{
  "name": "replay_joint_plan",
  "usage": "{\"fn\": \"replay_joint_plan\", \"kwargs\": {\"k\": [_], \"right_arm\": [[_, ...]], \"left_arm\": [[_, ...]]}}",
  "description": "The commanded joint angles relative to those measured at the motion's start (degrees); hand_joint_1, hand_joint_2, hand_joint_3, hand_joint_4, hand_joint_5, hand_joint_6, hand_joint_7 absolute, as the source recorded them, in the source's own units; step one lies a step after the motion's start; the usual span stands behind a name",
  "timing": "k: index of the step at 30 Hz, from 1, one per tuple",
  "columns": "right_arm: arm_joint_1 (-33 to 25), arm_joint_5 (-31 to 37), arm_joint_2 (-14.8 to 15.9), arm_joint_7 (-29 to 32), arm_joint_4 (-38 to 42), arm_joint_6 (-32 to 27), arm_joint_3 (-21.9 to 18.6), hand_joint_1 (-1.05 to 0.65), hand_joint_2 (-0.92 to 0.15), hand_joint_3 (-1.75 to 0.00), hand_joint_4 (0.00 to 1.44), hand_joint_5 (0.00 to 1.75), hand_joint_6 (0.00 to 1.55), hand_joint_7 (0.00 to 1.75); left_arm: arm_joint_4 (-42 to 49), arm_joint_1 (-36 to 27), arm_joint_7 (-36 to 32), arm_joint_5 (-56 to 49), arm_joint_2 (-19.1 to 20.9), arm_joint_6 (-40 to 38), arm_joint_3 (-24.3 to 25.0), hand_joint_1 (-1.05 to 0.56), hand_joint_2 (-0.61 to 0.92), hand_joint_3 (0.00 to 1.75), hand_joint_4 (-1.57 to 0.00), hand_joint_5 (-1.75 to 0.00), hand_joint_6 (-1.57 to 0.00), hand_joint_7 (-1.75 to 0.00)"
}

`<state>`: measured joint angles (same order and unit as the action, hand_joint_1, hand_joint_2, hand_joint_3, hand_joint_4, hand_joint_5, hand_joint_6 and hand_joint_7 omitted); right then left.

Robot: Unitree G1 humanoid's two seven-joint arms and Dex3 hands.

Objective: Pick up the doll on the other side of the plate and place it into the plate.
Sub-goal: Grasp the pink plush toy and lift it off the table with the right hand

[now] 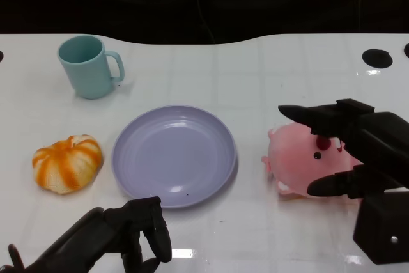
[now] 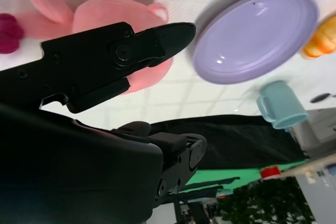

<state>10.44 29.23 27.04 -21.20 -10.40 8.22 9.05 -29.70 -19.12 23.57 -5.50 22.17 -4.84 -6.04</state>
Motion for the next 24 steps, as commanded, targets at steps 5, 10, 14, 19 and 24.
{"fn": "replay_joint_plan", "kwargs": {"k": [5, 10, 14, 19, 24], "right_arm": [[4.43, 5.71, 1.82, -4.29, -0.29, -6.04, 2.92, -0.82, -0.92, -0.01, 0.0, 0.24, 0.14, 0.01], [7.52, 10.34, 1.93, -5.57, 3.53, -7.88, 6.45, -0.83, -0.92, -0.01, 0.0, 0.23, 0.16, 0.01], [9.62, 11.73, 1.06, -4.87, 7.64, -8.31, 8.07, -0.84, -0.91, -0.01, 0.0, 0.21, 0.16, 0.01], [13.11, 13.21, 0.43, -4.2, 14.28, -8.08, 10.56, -0.86, -0.92, -0.01, 0.0, 0.2, 0.16, 0.01], [16.38, 13.79, -0.69, -2.9, 21.54, -7.89, 12.5, -0.88, -0.92, -0.04, 0.0, 0.19, 0.14, 0.0]], "left_arm": [[0.9, 0.22, -0.1, -0.27, 0.67, 0.63, 0.35, -0.17, 0.59, 1.11, -0.61, -1.75, -0.48, -1.65], [0.94, 0.09, -0.19, -0.8, 0.79, 0.84, 0.14, -0.18, 0.6, 1.07, -0.6, -1.75, -0.47, -1.64], [0.44, -0.05, -0.2, -0.74, 0.65, 0.43, 0.08, -0.18, 0.61, 1.06, -0.6, -1.75, -0.47, -1.64], [0.1, -0.16, -0.38, -1.27, 0.68, 0.52, -0.06, -0.18, 0.61, 1.06, -0.61, -1.75, -0.48, -1.64], [-0.58, -0.55, -0.37, -1.48, 0.52, 0.1, 0.02, -0.18, 0.61, 1.07, -0.61, -1.75, -0.48, -1.64]]}}
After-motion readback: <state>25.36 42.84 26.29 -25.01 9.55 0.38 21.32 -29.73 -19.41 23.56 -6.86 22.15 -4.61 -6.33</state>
